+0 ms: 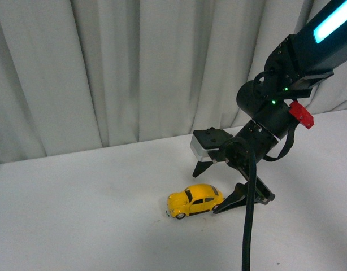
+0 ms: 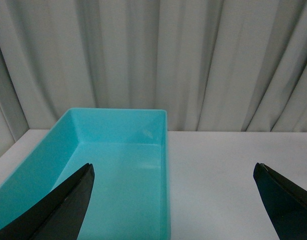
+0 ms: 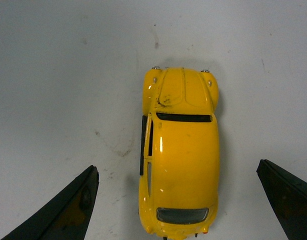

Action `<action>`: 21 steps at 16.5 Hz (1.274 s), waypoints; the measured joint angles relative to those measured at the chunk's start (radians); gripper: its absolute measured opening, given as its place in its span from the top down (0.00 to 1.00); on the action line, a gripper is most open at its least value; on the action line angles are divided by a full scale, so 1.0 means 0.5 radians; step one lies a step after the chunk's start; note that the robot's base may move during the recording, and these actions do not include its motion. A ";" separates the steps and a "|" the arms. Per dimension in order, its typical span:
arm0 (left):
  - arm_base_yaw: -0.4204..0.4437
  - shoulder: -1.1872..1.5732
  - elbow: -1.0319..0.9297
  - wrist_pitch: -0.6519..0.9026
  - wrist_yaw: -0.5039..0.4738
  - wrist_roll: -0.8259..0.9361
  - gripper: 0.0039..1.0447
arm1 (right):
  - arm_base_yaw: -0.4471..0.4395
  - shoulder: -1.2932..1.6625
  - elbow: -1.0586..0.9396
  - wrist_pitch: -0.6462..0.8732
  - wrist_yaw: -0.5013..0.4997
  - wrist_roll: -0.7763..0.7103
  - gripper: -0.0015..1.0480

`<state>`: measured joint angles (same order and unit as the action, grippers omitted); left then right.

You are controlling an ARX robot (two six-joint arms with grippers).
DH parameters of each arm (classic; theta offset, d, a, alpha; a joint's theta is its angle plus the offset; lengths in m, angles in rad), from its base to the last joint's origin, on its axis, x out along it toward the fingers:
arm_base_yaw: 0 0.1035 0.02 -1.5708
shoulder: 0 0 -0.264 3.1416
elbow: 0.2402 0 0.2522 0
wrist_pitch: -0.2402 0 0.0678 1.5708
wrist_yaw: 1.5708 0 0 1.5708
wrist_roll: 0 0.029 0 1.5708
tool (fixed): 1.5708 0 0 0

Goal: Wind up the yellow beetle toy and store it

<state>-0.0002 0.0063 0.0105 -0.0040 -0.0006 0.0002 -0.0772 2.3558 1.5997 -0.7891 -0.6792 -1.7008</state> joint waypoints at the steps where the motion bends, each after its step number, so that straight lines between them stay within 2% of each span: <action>1: 0.000 -0.001 0.000 0.001 0.000 0.000 0.06 | 0.016 0.014 0.008 0.011 0.027 0.021 0.06; 5: 0.000 -0.001 0.000 0.000 0.000 0.000 0.06 | 0.076 0.066 0.022 0.082 0.073 0.127 0.07; 6: 0.000 -0.001 0.000 0.000 0.000 0.000 0.06 | 0.079 0.066 0.022 0.091 0.074 0.145 0.14; 8: 0.000 -0.001 0.000 0.000 0.000 0.000 0.06 | 0.098 0.066 0.022 0.106 0.077 0.174 0.39; 10: 0.000 0.000 0.000 0.000 0.000 0.000 0.06 | 0.102 0.066 0.022 0.106 0.077 0.185 0.58; 11: 0.000 0.000 0.000 0.000 0.000 0.000 0.06 | 0.102 0.066 0.022 0.106 0.076 0.192 0.60; 21: 0.000 -0.001 0.000 -0.001 0.000 0.000 0.06 | 0.043 0.058 -0.031 0.143 0.057 0.172 0.60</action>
<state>-0.0002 0.0059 0.0105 -0.0044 -0.0006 0.0002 -0.0555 2.3848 1.5841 -0.7177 -0.6506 -1.6150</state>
